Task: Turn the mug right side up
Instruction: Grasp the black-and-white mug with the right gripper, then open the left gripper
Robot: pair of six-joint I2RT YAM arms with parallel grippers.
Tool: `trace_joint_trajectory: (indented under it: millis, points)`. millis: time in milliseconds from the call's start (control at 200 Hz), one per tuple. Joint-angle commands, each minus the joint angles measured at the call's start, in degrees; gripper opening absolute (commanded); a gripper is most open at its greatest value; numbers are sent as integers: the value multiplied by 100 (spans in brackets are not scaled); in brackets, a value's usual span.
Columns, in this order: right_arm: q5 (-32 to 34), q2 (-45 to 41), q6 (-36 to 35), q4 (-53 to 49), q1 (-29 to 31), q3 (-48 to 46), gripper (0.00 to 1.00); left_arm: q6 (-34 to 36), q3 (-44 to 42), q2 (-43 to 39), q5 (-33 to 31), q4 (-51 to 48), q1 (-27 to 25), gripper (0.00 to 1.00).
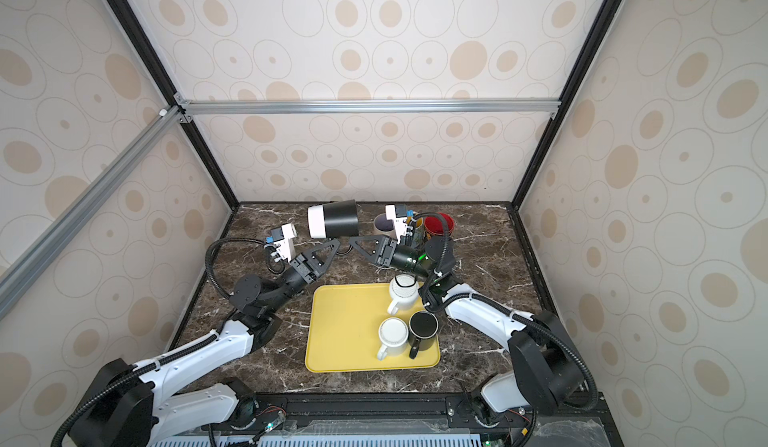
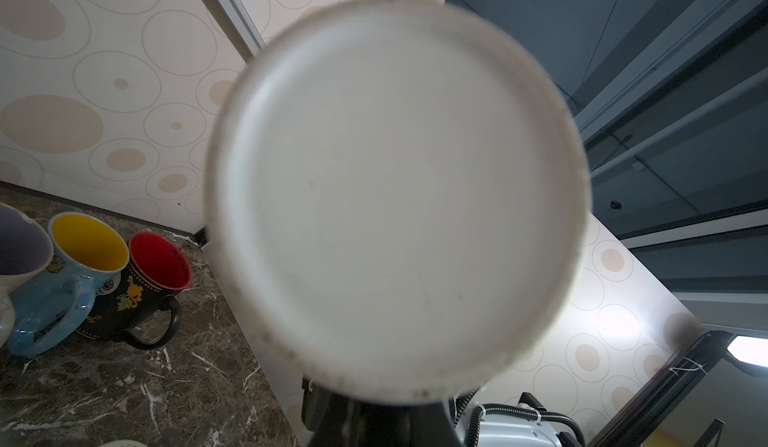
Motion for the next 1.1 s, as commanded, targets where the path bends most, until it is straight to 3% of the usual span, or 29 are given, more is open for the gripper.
trace_joint_trajectory:
  millis: [0, 660, 735, 800, 925, 940, 970, 995, 1005, 1095]
  points:
    - [-17, 126, 140, 272, 36, 292, 43, -122, 100, -5, 286, 811, -29, 0]
    - [150, 666, 268, 355, 88, 829, 33, -47, 209, 424, 597, 804, -78, 0]
    - [189, 719, 309, 376, 86, 880, 19, -63, 226, 474, 645, 803, -74, 0]
    - [188, 757, 314, 348, 83, 938, 0, -8, 249, 488, 664, 724, -80, 0]
    - [230, 737, 300, 297, 84, 962, 0, 160, 267, 476, 661, 334, -72, 0]
    - [240, 719, 276, 277, 89, 959, 0, 202, 284, 467, 659, 222, -61, 10]
    - [253, 677, 230, 196, 85, 961, 0, 307, 309, 411, 616, -90, -31, 42]
    - [262, 636, 178, 103, 73, 961, 0, 420, 327, 346, 535, -419, -7, 87]
    - [267, 627, 156, 57, 72, 962, 0, 477, 342, 312, 490, -571, 4, 97]
    - [321, 439, -31, -350, 38, 962, 0, 1284, 608, -123, -233, -2646, 76, 100]
